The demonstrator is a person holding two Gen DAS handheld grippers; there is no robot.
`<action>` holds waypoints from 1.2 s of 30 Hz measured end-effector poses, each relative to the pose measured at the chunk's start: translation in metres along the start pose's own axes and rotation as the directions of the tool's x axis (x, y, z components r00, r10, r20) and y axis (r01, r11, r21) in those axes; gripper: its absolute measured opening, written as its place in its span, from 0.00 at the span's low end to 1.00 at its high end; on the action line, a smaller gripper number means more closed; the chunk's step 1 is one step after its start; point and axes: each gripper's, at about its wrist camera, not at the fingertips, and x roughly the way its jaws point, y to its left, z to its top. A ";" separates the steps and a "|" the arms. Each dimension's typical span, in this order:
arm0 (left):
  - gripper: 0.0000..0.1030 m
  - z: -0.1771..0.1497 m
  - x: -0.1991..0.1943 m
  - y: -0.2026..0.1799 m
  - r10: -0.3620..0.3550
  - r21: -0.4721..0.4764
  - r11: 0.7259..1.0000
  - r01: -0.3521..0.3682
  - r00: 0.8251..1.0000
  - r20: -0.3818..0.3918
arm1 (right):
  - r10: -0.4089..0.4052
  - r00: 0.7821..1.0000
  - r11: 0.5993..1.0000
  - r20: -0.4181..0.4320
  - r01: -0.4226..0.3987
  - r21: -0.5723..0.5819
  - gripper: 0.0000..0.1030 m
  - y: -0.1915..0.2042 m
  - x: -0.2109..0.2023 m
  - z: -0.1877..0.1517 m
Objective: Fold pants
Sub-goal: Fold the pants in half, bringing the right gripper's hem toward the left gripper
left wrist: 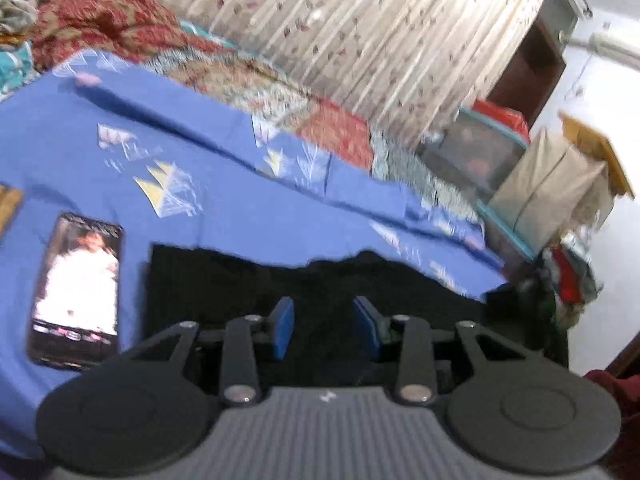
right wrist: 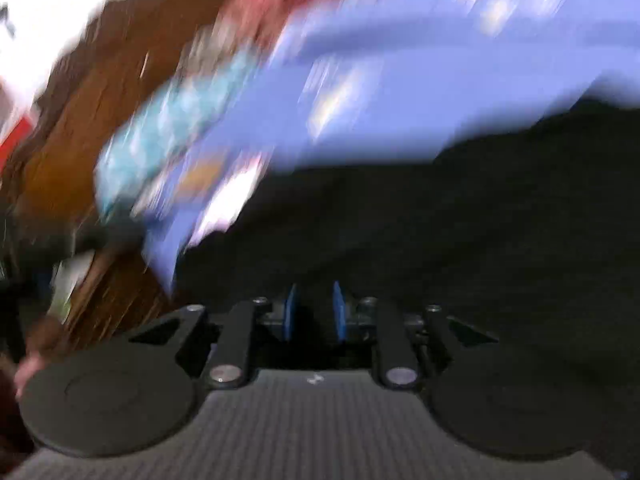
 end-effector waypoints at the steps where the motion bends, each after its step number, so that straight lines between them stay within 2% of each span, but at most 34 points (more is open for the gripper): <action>1: 0.30 -0.004 0.008 0.002 0.019 -0.004 1.000 -0.019 0.999 -0.030 | -0.034 0.999 0.997 -0.012 0.033 -0.065 0.23 0.011 0.009 -0.011; 2: 0.30 -0.008 0.018 0.005 0.042 -0.015 0.999 -0.043 0.997 -0.070 | -0.053 0.998 0.987 0.031 0.057 -0.151 0.24 0.022 0.008 -0.018; 3: 0.30 -0.012 0.024 0.009 0.058 -0.029 0.998 -0.061 0.993 -0.102 | -0.060 0.998 0.979 0.031 0.065 -0.191 0.24 0.029 0.005 -0.018; 5: 0.29 -0.019 0.028 0.013 0.082 -0.037 0.995 -0.087 0.988 -0.128 | -0.022 0.999 0.990 0.027 0.026 -0.140 0.24 0.023 -0.009 -0.014; 7: 0.28 -0.023 0.024 0.015 0.091 -0.025 0.995 -0.095 0.988 -0.122 | 0.001 0.997 0.997 0.071 0.005 -0.080 0.24 0.012 -0.031 -0.013; 11: 0.24 -0.027 0.022 0.023 0.111 -0.034 0.993 -0.117 0.985 -0.130 | -0.037 0.987 0.999 0.155 0.039 -0.012 0.24 -0.003 -0.062 -0.017; 13: 0.19 -0.030 0.024 0.025 0.137 -0.029 0.989 -0.143 0.979 -0.148 | -0.042 0.989 0.999 0.144 0.040 0.019 0.24 -0.012 -0.062 -0.019; 16: 0.17 -0.033 0.027 0.026 0.169 -0.014 0.985 -0.174 0.971 -0.169 | -0.123 0.992 0.992 0.023 0.122 0.019 0.23 -0.016 -0.038 -0.024; 19: 0.16 -0.031 0.025 0.019 0.191 -0.008 0.981 -0.196 0.967 -0.171 | -0.130 0.991 0.991 0.029 0.130 0.014 0.23 -0.016 -0.036 -0.028; 22: 0.26 -0.026 0.011 0.006 0.143 0.000 0.990 -0.144 0.981 -0.132 | -0.113 0.990 0.994 0.087 0.113 0.012 0.25 -0.016 -0.054 -0.026; 26: 0.27 -0.015 0.005 -0.015 0.076 0.039 0.997 -0.073 0.994 -0.082 | -0.120 0.977 0.993 0.174 0.118 0.023 0.25 -0.021 -0.077 -0.023; 29: 0.28 -0.011 0.019 -0.024 0.077 0.065 0.995 -0.071 0.993 -0.094 | -0.119 0.972 0.993 0.204 0.112 0.043 0.25 -0.026 -0.083 -0.023; 32: 0.27 -0.017 0.039 -0.021 0.117 0.059 0.992 -0.109 0.982 -0.149 | -0.131 0.974 0.991 0.182 0.127 0.036 0.25 -0.026 -0.078 -0.025; 34: 0.24 -0.026 0.055 -0.012 0.201 0.065 0.979 -0.191 0.954 -0.224 | -0.183 0.976 0.983 0.114 0.181 0.027 0.25 -0.030 -0.067 -0.029; 35: 0.18 -0.031 0.061 -0.006 0.228 0.070 0.974 -0.217 0.939 -0.257 | -0.217 0.975 0.976 0.054 0.215 0.029 0.23 -0.036 -0.058 -0.033; 36: 0.16 -0.035 0.061 -0.002 0.228 0.064 0.974 -0.219 0.939 -0.258 | -0.219 0.975 0.975 0.023 0.218 0.039 0.23 -0.041 -0.053 -0.038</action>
